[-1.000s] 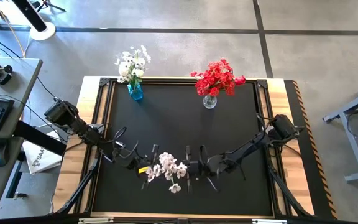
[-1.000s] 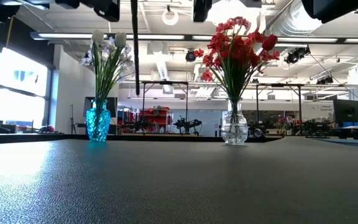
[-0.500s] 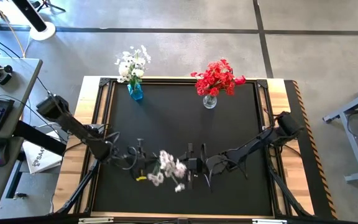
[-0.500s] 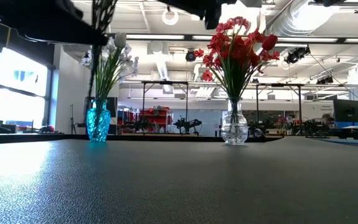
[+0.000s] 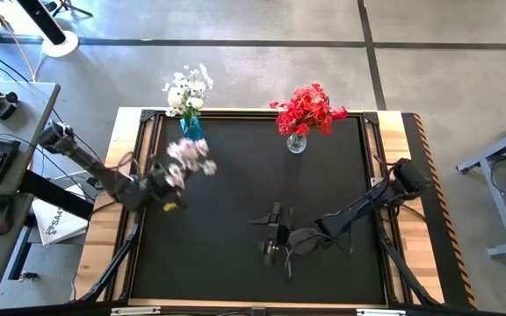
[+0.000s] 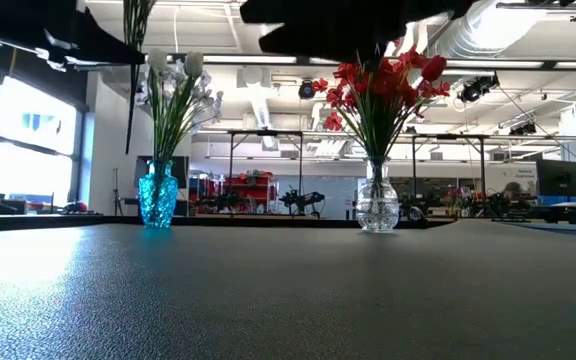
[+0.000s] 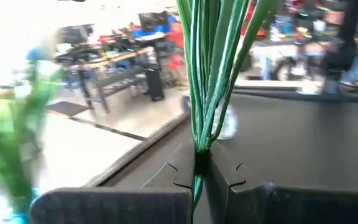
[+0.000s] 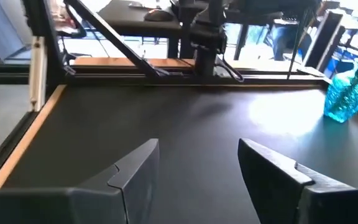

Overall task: Sort flowers into vase by color
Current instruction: Put the white flowers into the blue vase

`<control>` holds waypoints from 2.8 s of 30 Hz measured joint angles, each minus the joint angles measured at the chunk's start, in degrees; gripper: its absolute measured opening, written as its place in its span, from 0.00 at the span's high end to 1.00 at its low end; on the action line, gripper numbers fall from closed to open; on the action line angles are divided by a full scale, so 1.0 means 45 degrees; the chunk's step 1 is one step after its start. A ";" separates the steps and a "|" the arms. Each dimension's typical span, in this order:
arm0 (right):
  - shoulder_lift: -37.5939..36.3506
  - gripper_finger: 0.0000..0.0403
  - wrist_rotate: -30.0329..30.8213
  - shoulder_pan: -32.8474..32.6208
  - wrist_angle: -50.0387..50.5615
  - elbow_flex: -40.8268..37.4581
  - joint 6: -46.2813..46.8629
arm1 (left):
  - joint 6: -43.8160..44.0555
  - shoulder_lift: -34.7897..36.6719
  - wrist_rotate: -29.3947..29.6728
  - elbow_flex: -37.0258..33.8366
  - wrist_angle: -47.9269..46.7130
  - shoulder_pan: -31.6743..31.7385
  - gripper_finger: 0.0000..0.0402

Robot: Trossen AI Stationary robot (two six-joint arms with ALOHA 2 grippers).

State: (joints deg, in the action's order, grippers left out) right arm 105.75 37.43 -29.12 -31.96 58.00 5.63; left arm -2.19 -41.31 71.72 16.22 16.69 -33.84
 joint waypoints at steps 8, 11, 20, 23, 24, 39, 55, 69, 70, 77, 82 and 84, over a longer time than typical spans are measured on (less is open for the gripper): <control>0.0284 0.49 -0.0067 0.0267 -0.0243 0.0000 0.0150 | -0.2102 0.4247 -0.2929 -0.1232 0.0505 0.3744 1.00; 0.0445 0.49 -0.0100 0.0334 -0.0356 0.0000 0.0313 | -0.3085 0.5558 -0.5148 -0.2355 0.2259 0.5434 1.00; 0.1137 0.49 -0.0190 0.0401 -0.0889 0.0000 0.0526 | -0.3670 0.6915 -0.6941 -0.3451 0.3900 0.9454 1.00; 0.1195 0.49 -0.0204 0.0446 -0.1248 0.0000 0.0456 | -0.3523 0.6813 -0.8308 -0.3451 0.4230 1.0654 1.00; 0.1195 0.49 -0.0230 0.0455 -0.1328 0.0000 0.0449 | -0.3367 0.6755 -0.8573 -0.3451 0.4217 1.1039 1.00; 0.1195 0.49 -0.0248 0.0587 -0.1728 0.0000 0.0079 | -0.0889 0.3139 -1.2445 -0.3451 0.5880 1.5806 1.00; 0.1195 0.49 -0.0276 0.0582 -0.1734 0.0000 0.0209 | -0.0953 0.0573 -1.3136 -0.3442 0.7642 1.6783 1.00; 0.1195 0.49 -0.0272 0.0582 -0.1775 0.0000 0.0213 | 0.0251 -0.0805 -1.2468 -0.3367 0.7364 1.6781 1.00; 0.1195 0.49 -0.0272 0.0582 -0.1774 0.0000 0.0213 | 0.0345 -0.0966 -1.2468 -0.3277 0.7189 1.6781 0.99; 0.1195 0.49 -0.0272 0.0582 -0.1778 0.0000 0.0208 | 0.0464 -0.1992 -1.2473 -0.2319 0.5700 1.6781 0.92; 0.1195 0.49 -0.0272 0.0582 -0.1765 0.0000 0.0218 | 0.0436 -0.2257 -1.2473 -0.1136 0.3185 1.6781 0.84; 0.1195 0.49 -0.0272 0.0582 -0.1732 0.0000 0.0218 | 0.0288 -0.2255 -1.2508 -0.0590 0.1988 1.6781 0.80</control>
State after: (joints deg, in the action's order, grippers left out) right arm 111.13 36.21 -26.50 -39.75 58.00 6.61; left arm -0.89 -51.45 15.43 13.56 25.63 41.67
